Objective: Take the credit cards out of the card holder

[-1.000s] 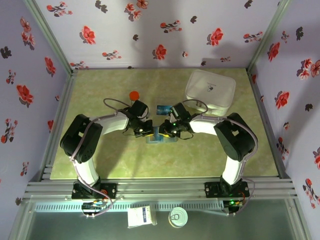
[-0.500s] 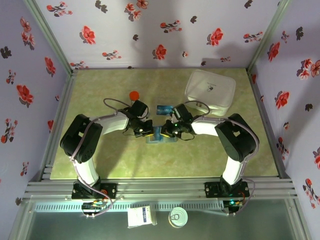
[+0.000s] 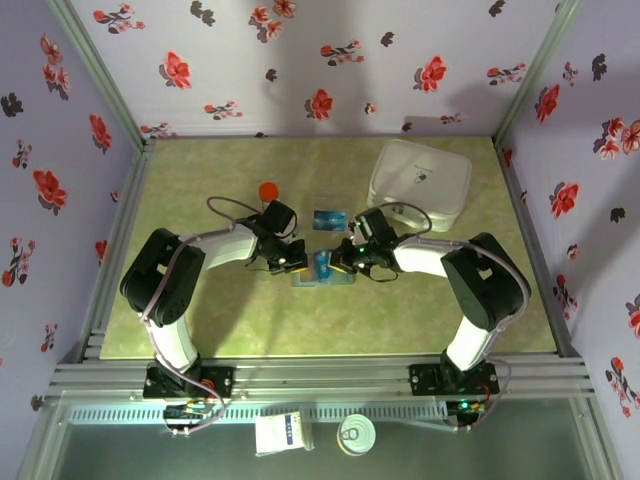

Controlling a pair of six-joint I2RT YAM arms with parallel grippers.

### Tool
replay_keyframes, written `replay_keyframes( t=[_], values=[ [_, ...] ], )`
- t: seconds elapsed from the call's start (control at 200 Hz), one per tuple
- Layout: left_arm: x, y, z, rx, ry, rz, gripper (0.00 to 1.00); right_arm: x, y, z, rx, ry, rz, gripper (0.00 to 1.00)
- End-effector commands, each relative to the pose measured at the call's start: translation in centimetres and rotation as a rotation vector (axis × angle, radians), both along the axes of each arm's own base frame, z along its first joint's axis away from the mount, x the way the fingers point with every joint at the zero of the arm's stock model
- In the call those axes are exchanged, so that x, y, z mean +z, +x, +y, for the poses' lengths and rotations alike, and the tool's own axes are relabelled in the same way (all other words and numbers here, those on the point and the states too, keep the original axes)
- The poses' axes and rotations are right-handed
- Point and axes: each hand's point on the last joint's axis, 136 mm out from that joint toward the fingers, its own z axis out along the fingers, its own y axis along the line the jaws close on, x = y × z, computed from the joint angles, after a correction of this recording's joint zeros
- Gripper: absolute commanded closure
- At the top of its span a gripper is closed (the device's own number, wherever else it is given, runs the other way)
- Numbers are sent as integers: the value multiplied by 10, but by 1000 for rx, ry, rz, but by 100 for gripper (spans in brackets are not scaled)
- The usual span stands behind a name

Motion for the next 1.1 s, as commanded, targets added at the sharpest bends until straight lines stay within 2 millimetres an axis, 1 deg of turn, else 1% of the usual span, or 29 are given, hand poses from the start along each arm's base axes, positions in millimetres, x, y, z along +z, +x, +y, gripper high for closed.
replay_keyframes(
  t=[0.0, 0.18, 0.295, 0.49, 0.65, 0.75, 0.88, 0.995, 1.095],
  values=[
    [-6, -8, 10, -7, 53, 12, 100, -1, -4, -18, -2, -82, -1, 91],
    [-7, -8, 10, -7, 50, 11, 100, 1, -5, -26, 32, -156, -3, 91],
    [-6, -8, 9, -8, 46, 11, 100, 3, -6, -27, 45, -191, -4, 91],
    [-7, -8, 9, -7, 40, 11, 100, 7, -4, -18, 70, -219, -19, 90],
    [-7, -8, 8, -8, 39, 12, 100, 9, -4, -10, 78, -232, -24, 86],
    [-5, -8, 8, -9, 37, 9, 100, 11, -1, -6, 73, -226, -27, 85],
    [-5, -8, 9, -8, 38, 10, 100, 14, 3, -5, 63, -229, -36, 85],
    [-4, -8, 10, -6, 38, 8, 100, 16, 5, -5, 57, -232, -46, 87],
    [-3, -8, 9, -6, 37, 5, 100, 14, 4, -6, 57, -238, -40, 89]
  ],
)
